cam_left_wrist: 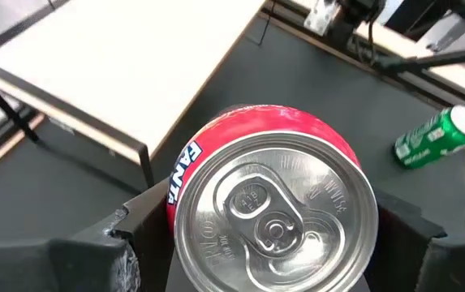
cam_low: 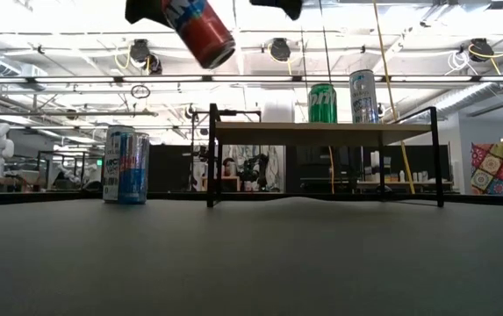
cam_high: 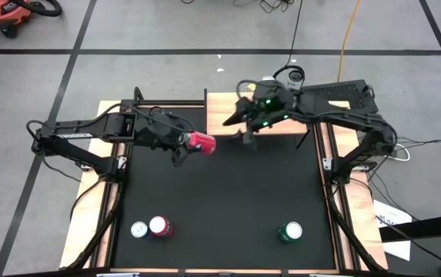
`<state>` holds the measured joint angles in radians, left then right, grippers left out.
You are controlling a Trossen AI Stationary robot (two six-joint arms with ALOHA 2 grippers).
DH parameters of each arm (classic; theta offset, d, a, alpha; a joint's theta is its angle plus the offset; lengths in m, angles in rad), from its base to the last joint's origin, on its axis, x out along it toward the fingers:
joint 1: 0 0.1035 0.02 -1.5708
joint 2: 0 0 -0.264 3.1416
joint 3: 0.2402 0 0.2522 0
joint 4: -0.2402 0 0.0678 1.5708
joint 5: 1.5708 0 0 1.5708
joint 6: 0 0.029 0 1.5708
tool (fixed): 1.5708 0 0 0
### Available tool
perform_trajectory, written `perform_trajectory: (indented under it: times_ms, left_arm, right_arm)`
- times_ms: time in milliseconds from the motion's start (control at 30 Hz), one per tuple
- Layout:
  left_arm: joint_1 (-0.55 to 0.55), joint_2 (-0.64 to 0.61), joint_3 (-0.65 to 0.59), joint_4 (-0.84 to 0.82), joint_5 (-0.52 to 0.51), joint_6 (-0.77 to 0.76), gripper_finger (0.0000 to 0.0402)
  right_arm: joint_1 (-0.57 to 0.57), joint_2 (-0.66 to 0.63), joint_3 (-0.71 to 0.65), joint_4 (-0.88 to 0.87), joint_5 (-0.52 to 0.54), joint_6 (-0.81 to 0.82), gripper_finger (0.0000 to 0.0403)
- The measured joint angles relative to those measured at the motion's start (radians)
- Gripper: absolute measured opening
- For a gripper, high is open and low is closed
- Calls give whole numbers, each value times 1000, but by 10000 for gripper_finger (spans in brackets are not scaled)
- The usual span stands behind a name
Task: Place canned beverage on shelf
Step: Put the top red soda can on the shelf
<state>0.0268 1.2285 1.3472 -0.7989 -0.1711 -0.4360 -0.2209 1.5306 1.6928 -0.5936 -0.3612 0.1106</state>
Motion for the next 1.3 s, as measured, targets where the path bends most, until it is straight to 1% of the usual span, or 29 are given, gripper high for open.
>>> perform_trajectory:
  times_ms: [100, 233, 367, 500, 667, 900, 1000, 1133, 1300]
  left_arm:
    - [15, 0, 0, 22, 4, 8, 285]
    - [27, 0, 0, 41, 6, 8, 285]
    - [28, 0, 0, 90, 7, 7, 285]
    - [27, 0, 0, 131, 7, 4, 285]
    - [27, 1, 0, 135, 0, -2, 285]
    - [26, 0, 0, 141, -2, -20, 286]
    - [26, -1, 0, 167, -17, -28, 291]
    - [28, -2, 0, 224, -55, -22, 324]
    - [28, -2, 1, 258, -51, -22, 380]
  right_arm:
    - [17, 34, 0, 23, -8, -32, 335]
    - [23, 69, 0, 43, 20, -111, 361]
    - [23, 122, 0, 84, 30, -114, 372]
    - [26, 156, 0, 91, 73, -97, 372]
    - [26, 171, 0, 84, 79, -81, 357]
    - [26, 170, 0, 90, 65, -83, 294]
    - [16, 170, -1, 107, 23, -71, 291]
    - [9, 167, -2, 140, 17, -49, 287]
    - [12, 159, -2, 166, 13, -49, 287]
